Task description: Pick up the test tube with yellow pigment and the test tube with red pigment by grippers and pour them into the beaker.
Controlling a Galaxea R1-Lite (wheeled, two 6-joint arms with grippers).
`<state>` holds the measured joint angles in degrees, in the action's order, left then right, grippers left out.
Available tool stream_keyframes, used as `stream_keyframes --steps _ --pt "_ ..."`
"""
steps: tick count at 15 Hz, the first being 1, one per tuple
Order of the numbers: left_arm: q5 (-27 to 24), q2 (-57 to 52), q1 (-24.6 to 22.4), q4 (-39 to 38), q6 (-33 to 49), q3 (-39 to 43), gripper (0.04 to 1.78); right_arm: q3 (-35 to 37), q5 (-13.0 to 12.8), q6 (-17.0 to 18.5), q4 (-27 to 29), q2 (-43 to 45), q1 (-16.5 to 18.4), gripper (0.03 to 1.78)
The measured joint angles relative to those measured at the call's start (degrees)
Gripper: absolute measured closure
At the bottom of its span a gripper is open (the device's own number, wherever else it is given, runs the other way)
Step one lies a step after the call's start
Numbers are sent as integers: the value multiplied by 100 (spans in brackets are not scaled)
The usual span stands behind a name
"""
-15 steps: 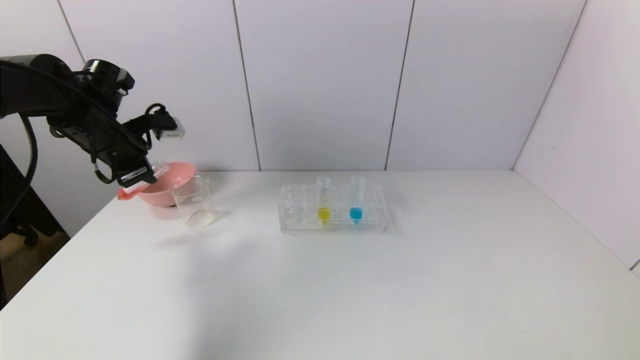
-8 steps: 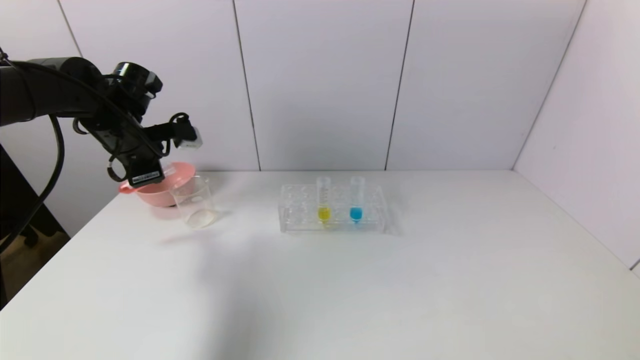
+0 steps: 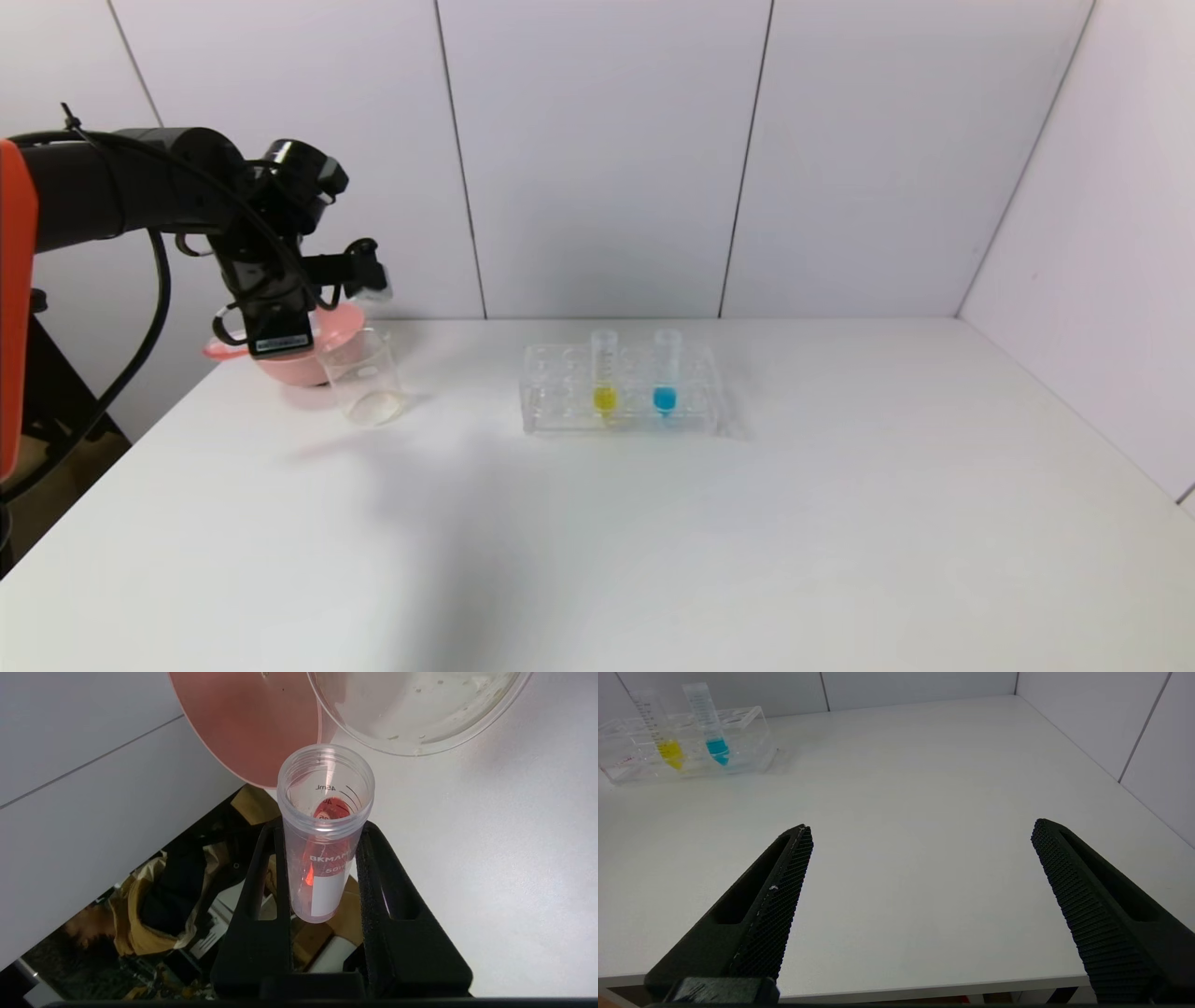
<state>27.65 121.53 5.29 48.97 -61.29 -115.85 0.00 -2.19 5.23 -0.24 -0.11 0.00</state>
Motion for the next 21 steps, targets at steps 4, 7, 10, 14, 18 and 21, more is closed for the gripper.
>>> stream_keyframes --steps 4,7,10,14,18,21 --pt "410 149 40 -16 -28 0 139 0 0 2 0 0 0 10" --pt "716 206 121 -88 -144 -6 139 0 0 2 0 0 0 10" --pt "945 226 204 -173 -212 -9 139 0 0 2 2 0 0 10" --pt "1225 251 366 -217 -265 -9 139 0 0 2 0 0 0 10" --pt "1869 308 503 -212 -502 -9 139 0 0 2 0 0 0 10" --pt "1953 330 556 -252 -546 -5 139 0 0 0 0 0 0 10"
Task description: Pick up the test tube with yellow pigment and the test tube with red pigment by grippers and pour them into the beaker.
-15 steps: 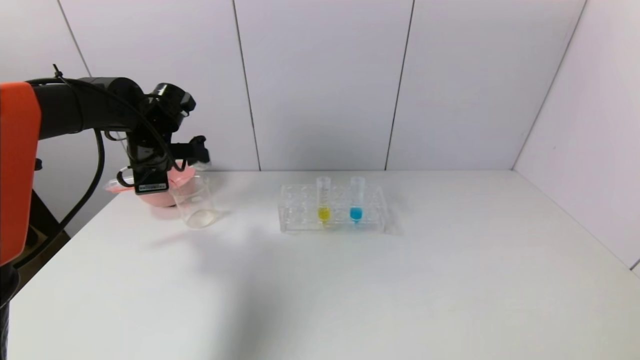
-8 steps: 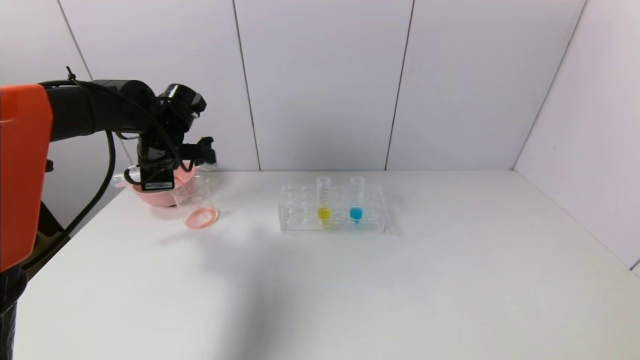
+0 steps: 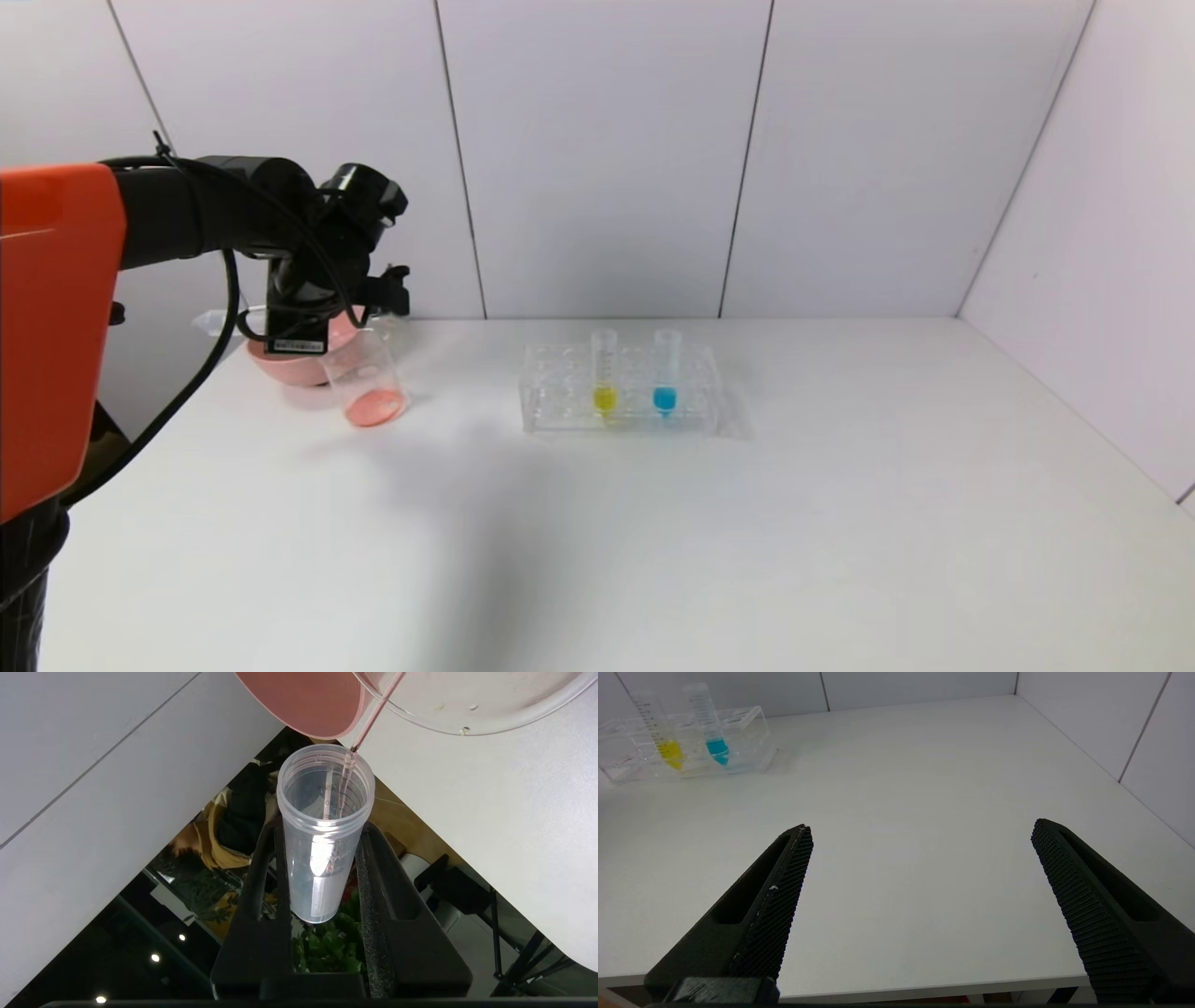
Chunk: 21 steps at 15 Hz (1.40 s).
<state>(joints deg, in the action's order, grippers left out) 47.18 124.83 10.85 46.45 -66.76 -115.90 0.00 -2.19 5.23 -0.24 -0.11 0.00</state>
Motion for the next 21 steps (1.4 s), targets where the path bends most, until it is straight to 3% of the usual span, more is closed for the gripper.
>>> stream_keyframes --steps 4,7,10,13,15,18,21 --pt "-52 -16 28 -130 16 0 139 0 0 2 2 0 0 10" --pt "-558 -121 -96 -469 166 0 139 0 0 0 0 0 0 10" --pt "-1712 -322 -488 -699 796 5 139 0 0 2 0 0 0 10" --pt "-3196 -503 -744 -919 2321 110 139 0 0 2 0 0 0 10" --pt "-3749 -664 -840 -1313 3573 346 139 0 2 2 0 0 0 10" --pt "-3677 -1084 -855 -2495 5303 1041 139 0 0 2 2 0 0 10" --pt "-3050 -1591 -866 -3807 6531 1907 139 0 0 2 2 0 0 10"
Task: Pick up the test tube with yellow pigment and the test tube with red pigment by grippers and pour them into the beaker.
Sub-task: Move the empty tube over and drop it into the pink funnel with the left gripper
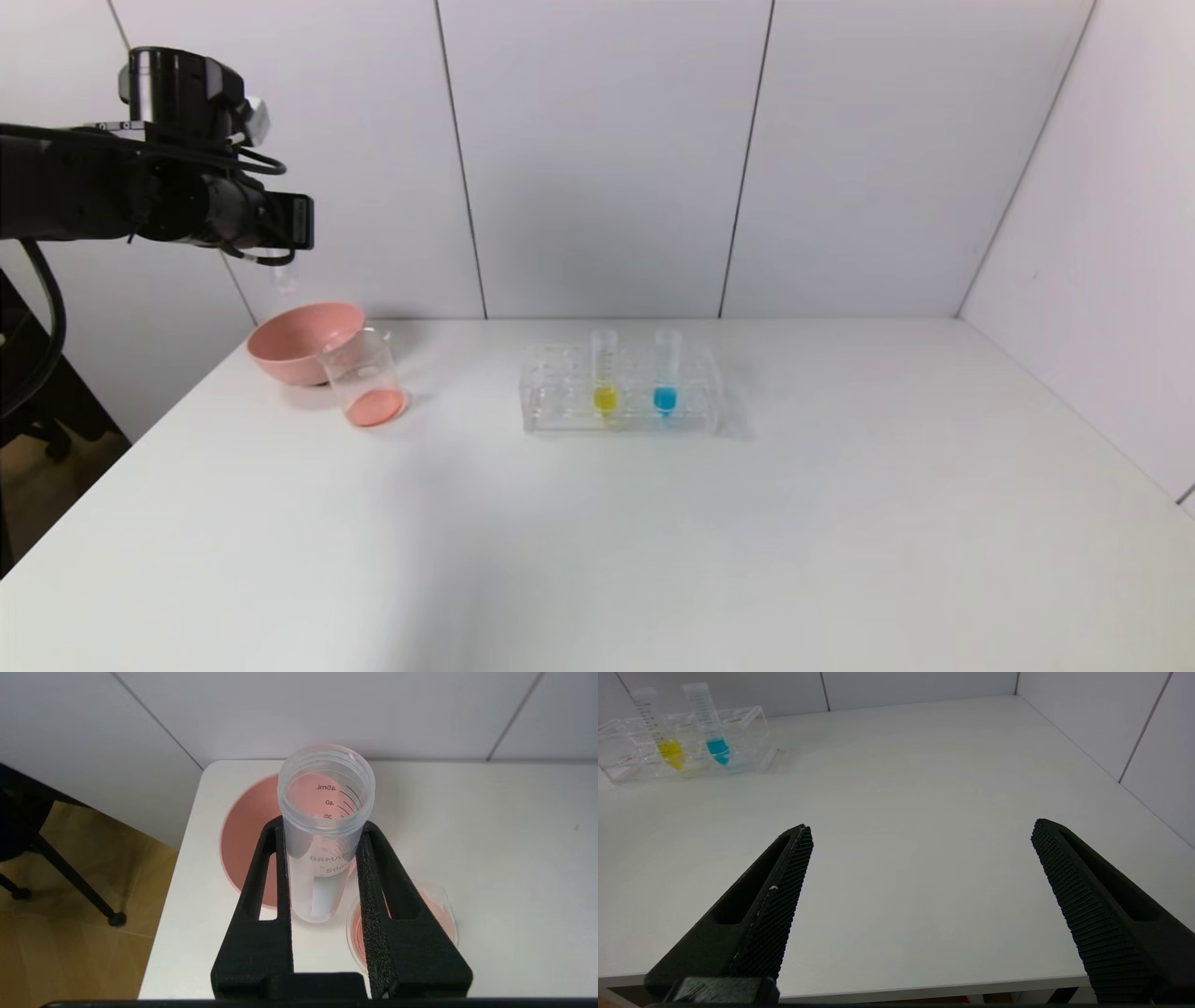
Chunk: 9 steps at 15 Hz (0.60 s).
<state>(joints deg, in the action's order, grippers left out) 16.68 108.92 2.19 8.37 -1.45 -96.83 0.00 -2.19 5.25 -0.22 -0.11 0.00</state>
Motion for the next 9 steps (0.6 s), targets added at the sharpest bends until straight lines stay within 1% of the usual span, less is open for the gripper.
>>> stream_keyframes --steps 1,3,6,9 --pt "239 -179 6 -413 296 330 139 0 0 0 -2 0 0 10" --pt "512 -534 11 -1026 511 1062 139 0 0 -2 -2 0 0 10" --pt "707 -1061 23 -2020 550 2208 139 0 2 -2 -2 0 0 10" --pt "770 -1240 -7 -2927 646 2953 139 0 0 -2 0 0 0 10"
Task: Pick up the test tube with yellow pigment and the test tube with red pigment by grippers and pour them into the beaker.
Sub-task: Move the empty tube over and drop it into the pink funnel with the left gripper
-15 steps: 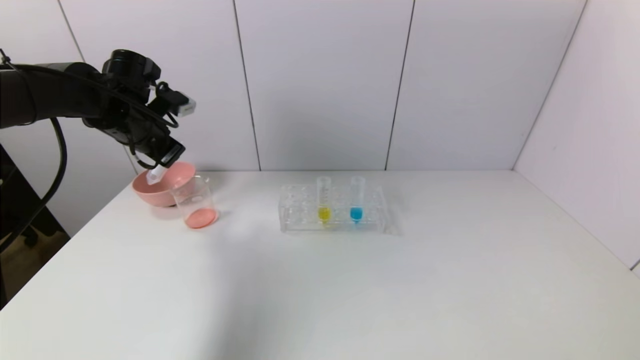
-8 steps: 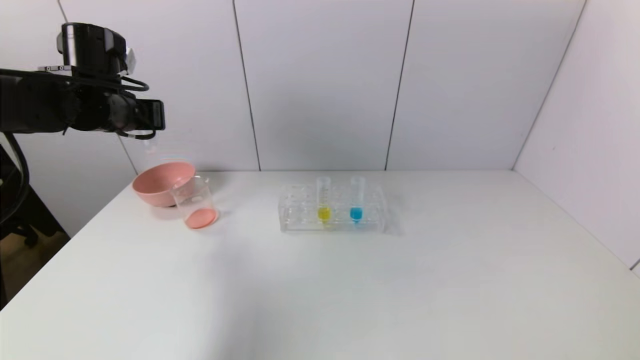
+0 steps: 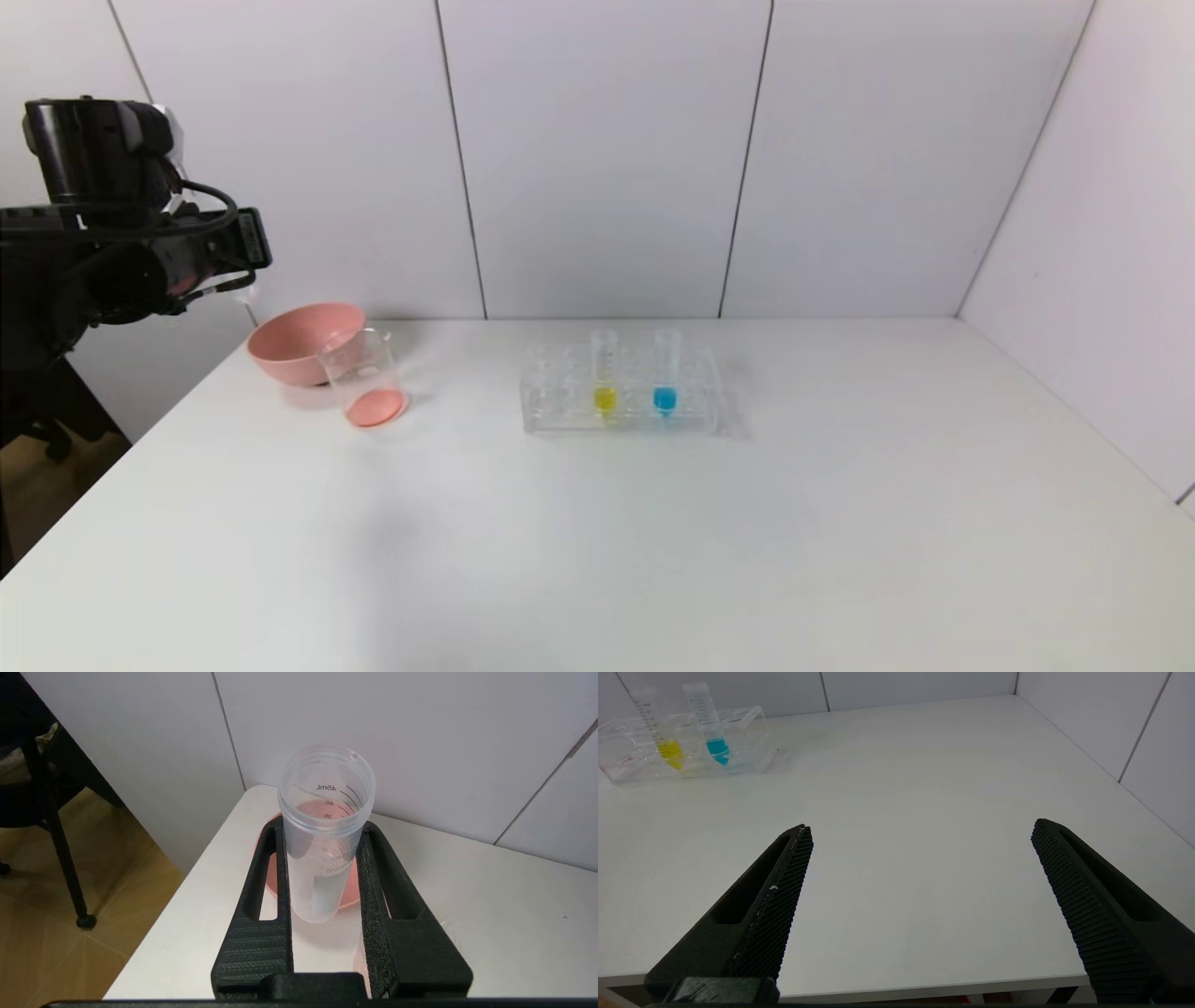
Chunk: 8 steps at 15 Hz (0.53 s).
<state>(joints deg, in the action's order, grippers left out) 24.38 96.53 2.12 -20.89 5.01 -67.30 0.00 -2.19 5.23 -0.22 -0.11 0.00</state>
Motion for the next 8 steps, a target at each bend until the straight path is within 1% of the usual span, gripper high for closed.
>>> stream_keyframes --steps 3,8 --pt "-29 289 -91 -485 22 132 139 0 0 2 0 0 0 10" --pt "-115 1434 -372 -1391 6 -232 139 0 0 0 -2 0 0 10"
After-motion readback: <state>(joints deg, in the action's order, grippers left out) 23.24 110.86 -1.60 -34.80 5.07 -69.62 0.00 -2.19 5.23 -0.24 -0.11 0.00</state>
